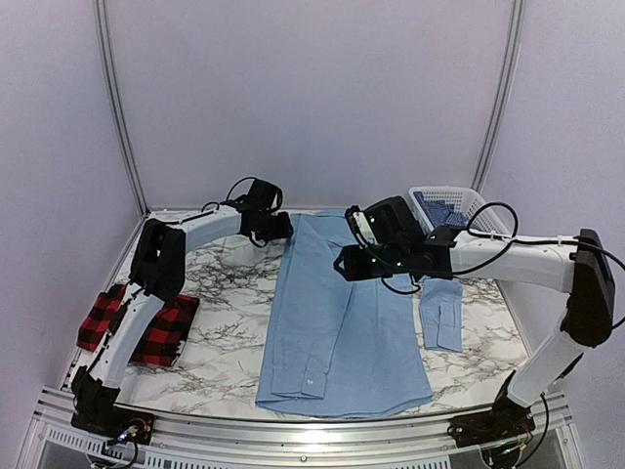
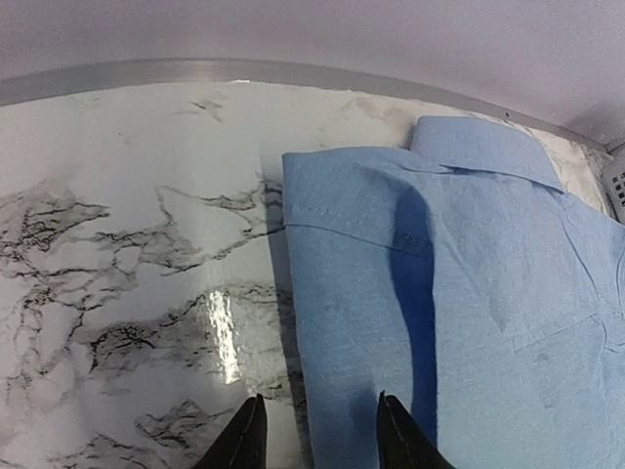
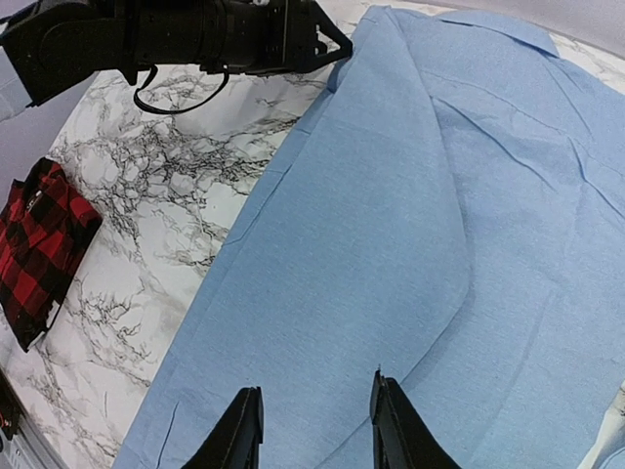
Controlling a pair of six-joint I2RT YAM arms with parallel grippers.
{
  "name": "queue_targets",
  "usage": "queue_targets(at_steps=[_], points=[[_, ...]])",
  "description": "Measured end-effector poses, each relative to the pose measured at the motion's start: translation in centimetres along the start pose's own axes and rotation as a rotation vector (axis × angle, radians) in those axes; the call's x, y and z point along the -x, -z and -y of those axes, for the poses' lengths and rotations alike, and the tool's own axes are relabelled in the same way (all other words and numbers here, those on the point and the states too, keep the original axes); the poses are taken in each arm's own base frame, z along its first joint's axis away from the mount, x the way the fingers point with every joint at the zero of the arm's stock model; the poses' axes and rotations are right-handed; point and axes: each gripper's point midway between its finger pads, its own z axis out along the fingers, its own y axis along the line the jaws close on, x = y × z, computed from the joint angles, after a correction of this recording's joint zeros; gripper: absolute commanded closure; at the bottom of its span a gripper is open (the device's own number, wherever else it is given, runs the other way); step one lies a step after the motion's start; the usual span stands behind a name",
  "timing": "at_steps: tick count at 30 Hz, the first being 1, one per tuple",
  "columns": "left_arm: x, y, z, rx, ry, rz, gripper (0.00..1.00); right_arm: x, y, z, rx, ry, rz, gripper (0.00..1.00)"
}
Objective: Fold and stack the long sleeve shirts
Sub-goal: Move the 1/3-folded shirt to the center of the board.
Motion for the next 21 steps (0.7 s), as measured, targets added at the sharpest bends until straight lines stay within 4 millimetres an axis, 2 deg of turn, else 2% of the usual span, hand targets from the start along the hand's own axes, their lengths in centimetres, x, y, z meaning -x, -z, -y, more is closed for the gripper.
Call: queue_targets(at_steps=[3, 8, 12, 14, 17, 21], points=[[-0.9, -0.8, 0.0, -0.026, 0.031, -0.023, 0.72, 0.0, 0.0, 0.1, -0.004, 0.0, 0.0, 0.66], [-1.3, -1.2, 0.8, -0.077, 0.08, -0.036, 1.0, 0.0, 0.0, 0.1, -0.003, 0.0, 0.0, 0.66], [-0.8, -1.3, 0.6, -0.08, 0.121, -0.014, 1.0, -0.2, -0.2, 0.0, 0.001, -0.001, -0.008, 0.67], [-1.1, -1.5, -0.2, -0.075, 0.144, -0.013, 1.0, -0.5, -0.5, 0.0, 0.002, -0.003, -0.019, 0.67], [-0.7, -1.5, -2.3, -0.068, 0.168, -0.009, 1.0, -1.3, -1.1, 0.2, -0.001, -0.004, -0.04, 0.67], [0.9, -0.7, -6.7, -0.038, 0.196, 0.001, 1.0, -2.3, -1.4, 0.7, -0.014, -0.007, -0.063, 0.67]])
